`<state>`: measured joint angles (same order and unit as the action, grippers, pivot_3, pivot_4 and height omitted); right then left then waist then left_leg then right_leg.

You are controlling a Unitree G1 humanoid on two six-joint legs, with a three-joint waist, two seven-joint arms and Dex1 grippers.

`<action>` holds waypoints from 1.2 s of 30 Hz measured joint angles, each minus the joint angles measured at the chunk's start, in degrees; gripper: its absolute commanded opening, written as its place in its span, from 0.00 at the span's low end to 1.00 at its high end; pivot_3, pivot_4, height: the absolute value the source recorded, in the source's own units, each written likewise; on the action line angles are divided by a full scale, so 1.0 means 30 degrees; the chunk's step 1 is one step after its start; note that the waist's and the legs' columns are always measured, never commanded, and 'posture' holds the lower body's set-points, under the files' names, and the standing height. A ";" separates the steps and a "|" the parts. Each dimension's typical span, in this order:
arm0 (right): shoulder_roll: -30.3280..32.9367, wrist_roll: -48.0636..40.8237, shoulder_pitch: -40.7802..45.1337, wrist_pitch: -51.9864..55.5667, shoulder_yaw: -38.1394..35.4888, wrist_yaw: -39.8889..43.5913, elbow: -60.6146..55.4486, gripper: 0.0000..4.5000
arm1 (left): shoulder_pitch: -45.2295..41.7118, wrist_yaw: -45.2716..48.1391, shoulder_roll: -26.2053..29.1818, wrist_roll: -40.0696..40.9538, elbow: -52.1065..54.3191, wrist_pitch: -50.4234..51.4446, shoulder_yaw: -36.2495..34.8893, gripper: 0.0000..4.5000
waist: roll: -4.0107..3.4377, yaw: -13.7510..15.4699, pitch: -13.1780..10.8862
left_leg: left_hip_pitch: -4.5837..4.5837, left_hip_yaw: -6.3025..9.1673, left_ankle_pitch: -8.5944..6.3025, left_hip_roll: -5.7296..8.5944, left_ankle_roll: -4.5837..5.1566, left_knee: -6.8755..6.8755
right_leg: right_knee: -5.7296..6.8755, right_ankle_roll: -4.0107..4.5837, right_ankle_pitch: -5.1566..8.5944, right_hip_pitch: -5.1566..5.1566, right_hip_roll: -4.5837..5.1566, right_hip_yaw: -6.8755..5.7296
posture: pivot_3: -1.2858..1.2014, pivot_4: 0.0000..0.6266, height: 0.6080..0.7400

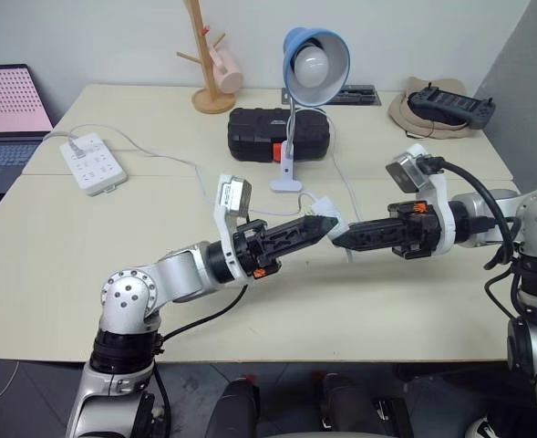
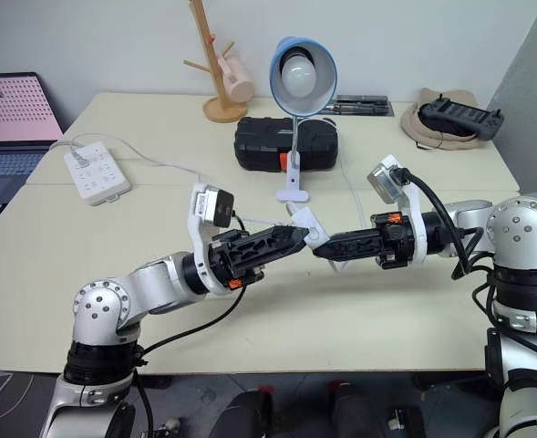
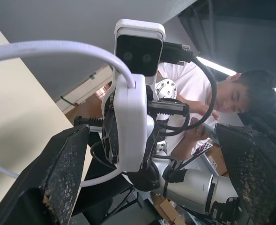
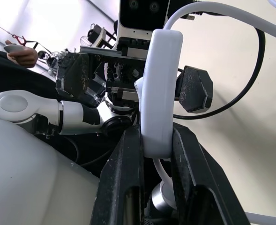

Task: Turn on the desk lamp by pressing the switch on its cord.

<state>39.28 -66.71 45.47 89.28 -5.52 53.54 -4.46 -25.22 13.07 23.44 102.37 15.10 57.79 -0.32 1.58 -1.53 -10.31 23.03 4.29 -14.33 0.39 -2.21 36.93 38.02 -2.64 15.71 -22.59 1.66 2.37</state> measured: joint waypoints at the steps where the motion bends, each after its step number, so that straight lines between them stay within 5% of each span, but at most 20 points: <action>1: 0.0000 -0.0002 0.0000 0.0002 0.0000 0.0001 -0.0006 0.09 | -0.0055 -0.0029 -0.0096 0.0001 -0.0025 -0.0100 0.0000 0.99 | 0.0000 0.0002 0.0000 | 0.0000 0.0000 0.0000 -0.0001 0.0000 0.0000 | -0.0002 0.0000 0.0000 0.0000 0.0000 0.0001 | 0.52 0.24 1.00; 6: -0.0001 -0.0006 0.0000 0.0020 -0.0002 0.0001 -0.0016 0.09 | -0.0109 -0.0079 -0.0213 0.0003 -0.0096 -0.0206 0.0000 0.89 | 0.0000 -0.0001 0.0000 | 0.0000 0.0000 0.0000 -0.0001 0.0000 -0.0001 | -0.0002 0.0001 0.0000 0.0000 -0.0001 0.0001 | 0.52 0.24 1.00; 23: -0.0105 -0.0823 -0.0001 0.0202 -0.0153 -0.0276 -0.0166 0.09 | -0.0306 -0.0398 -0.0219 0.0124 -0.0263 -0.0164 0.0029 0.13 | 0.0000 -0.0001 0.0000 | 0.0000 0.0000 0.0000 0.0000 0.0000 -0.0001 | -0.0002 0.0000 0.0000 0.0000 -0.0001 0.0000 | 0.52 0.24 1.00; 34: -0.0121 -0.1259 -0.0002 0.0378 -0.0320 -0.0893 -0.0185 0.09 | -0.0370 -0.0481 -0.0249 0.0179 -0.0464 -0.0107 0.0034 0.10 | 0.0000 -0.0001 0.0000 | 0.0000 -0.0001 0.0000 0.0002 0.0000 -0.0001 | -0.0002 0.0000 0.0000 0.0000 -0.0002 0.0000 | 0.52 0.24 1.00; 36: -0.0122 -0.1302 -0.0002 0.0378 -0.0353 -0.0956 -0.0184 0.09 | -0.0378 -0.0491 -0.0278 0.0180 -0.0477 -0.0124 0.0034 0.26 | 0.0000 -0.0002 0.0000 | 0.0000 -0.0001 -0.0001 0.0003 0.0000 -0.0003 | -0.0004 0.0000 0.0001 0.0000 -0.0002 0.0000 | 0.52 0.24 1.00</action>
<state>38.91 -70.62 45.47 90.41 -6.58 50.67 -5.01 -26.35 11.60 22.61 102.91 13.67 57.42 -0.22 1.58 -1.53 -10.31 23.03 4.29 -14.33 0.40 -2.21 36.92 38.00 -2.64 15.71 -22.59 1.66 2.37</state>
